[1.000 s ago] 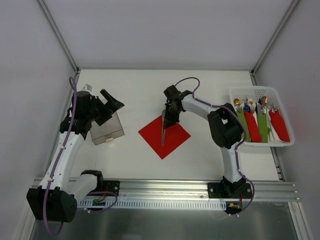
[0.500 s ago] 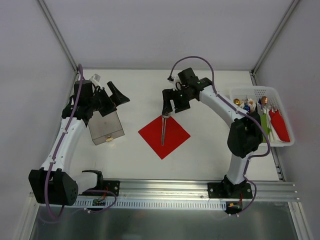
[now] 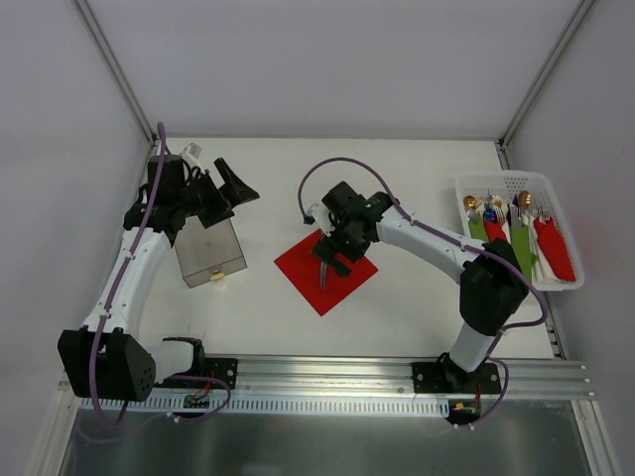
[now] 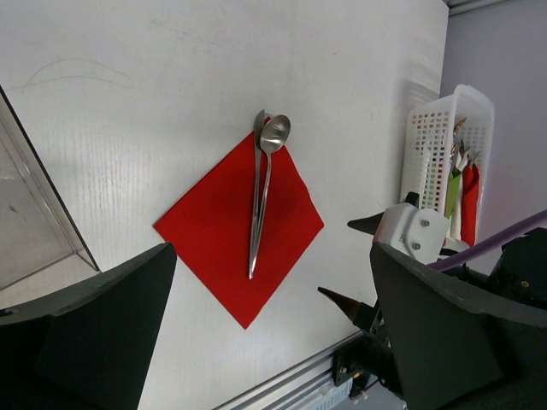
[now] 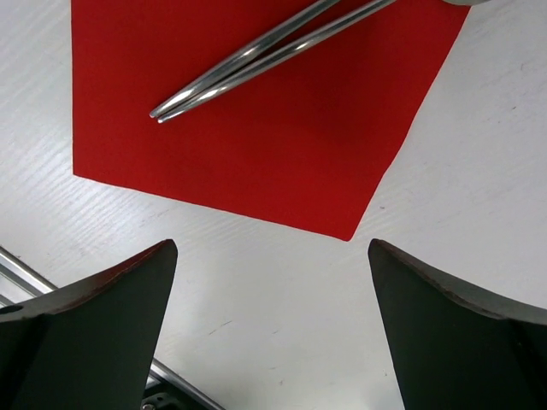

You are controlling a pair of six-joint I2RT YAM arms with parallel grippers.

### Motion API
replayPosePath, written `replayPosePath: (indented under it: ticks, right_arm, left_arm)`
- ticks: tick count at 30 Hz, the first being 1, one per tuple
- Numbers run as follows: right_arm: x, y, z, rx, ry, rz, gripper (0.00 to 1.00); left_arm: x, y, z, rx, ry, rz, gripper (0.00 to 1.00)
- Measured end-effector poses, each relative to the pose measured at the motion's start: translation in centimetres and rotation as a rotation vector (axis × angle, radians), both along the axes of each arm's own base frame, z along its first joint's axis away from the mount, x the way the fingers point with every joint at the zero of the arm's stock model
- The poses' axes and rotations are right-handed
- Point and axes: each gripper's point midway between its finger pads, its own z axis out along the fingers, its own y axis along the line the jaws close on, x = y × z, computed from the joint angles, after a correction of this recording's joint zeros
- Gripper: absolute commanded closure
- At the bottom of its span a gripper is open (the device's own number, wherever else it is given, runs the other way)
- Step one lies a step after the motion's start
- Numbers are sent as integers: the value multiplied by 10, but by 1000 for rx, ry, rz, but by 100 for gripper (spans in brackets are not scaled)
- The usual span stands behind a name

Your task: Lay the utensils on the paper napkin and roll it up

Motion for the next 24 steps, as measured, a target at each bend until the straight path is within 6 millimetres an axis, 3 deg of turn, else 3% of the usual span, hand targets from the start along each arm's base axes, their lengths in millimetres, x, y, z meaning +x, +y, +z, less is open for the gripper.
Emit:
replayPosePath:
  ticks: [4, 10, 12, 14, 17, 19, 20, 24]
  right_arm:
    - [-5, 2, 4, 84, -37, -10, 1]
    - [-27, 3, 59, 349, -186, 39, 1]
    - [-29, 14, 75, 384, -187, 101, 1]
    - [-27, 28, 79, 390, -171, 143, 4]
    - [-37, 47, 55, 349, -112, 207, 24]
    - [-53, 53, 35, 293, -70, 262, 34]
    - [-63, 57, 27, 270, -51, 293, 44]
    - [-92, 68, 5, 218, -4, 393, 59]
  left_arm:
    - [-3, 0, 0, -4, -2, 3, 1]
    - [-14, 2, 13, -5, -48, 12, 1]
    - [-16, 4, 17, 0, -68, 22, 1]
    - [-20, 5, 21, 4, -82, 29, 1]
    - [-26, 8, 22, 6, -81, 37, 1]
    - [-28, 11, 21, 11, -73, 51, 1]
    - [-28, 13, 20, 12, -65, 57, 1]
    - [-27, 25, 18, 4, -47, 91, 1]
